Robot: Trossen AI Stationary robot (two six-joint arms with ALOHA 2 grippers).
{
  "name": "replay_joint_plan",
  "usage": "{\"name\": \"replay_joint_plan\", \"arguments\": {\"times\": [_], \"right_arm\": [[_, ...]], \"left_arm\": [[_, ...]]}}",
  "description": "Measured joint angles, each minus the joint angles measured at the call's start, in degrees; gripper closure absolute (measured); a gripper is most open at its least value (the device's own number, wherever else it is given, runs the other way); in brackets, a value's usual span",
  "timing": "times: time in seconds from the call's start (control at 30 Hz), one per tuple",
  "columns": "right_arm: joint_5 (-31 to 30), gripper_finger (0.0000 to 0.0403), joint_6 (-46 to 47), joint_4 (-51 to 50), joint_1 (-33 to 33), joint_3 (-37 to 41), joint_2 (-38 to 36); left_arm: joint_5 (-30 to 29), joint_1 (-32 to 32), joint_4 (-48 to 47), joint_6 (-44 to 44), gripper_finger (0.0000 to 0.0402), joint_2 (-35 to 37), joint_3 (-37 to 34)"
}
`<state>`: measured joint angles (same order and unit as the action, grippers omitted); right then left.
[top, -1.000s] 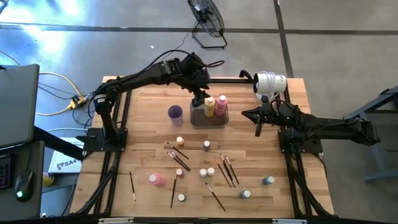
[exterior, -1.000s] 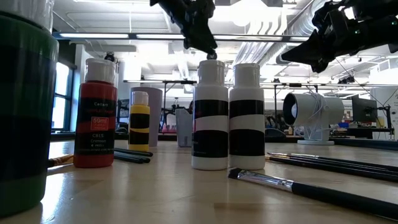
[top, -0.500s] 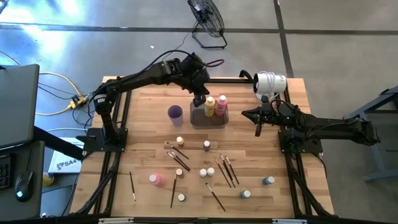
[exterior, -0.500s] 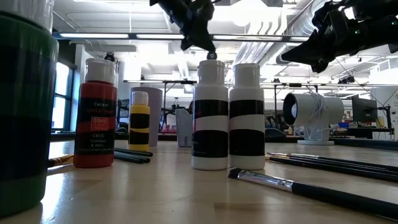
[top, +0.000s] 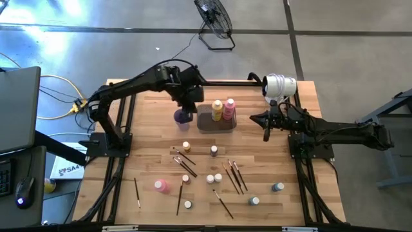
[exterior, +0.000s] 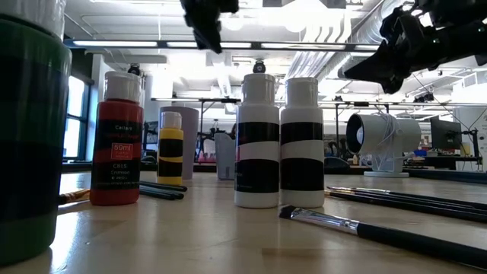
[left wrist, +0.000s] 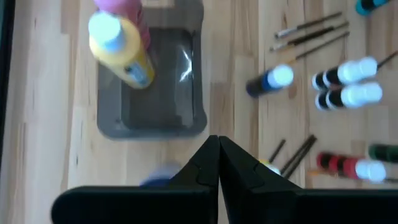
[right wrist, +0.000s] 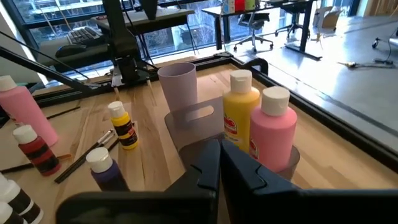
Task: Pick & Place Paint Supplies
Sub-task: Put the silver paint brush into the purple cup
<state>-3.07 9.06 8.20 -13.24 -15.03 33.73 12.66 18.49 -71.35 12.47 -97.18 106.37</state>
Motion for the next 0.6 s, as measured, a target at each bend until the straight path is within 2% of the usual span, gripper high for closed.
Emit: {"name": "replay_joint_plan", "arguments": {"times": [0.6], "right_arm": [[0.01,0.0398,-0.22,3.22,-0.01,0.00,4.92]], "left_arm": [[-1.24,0.21,-1.21,-1.16,0.0400,0.47,-0.04]]}}
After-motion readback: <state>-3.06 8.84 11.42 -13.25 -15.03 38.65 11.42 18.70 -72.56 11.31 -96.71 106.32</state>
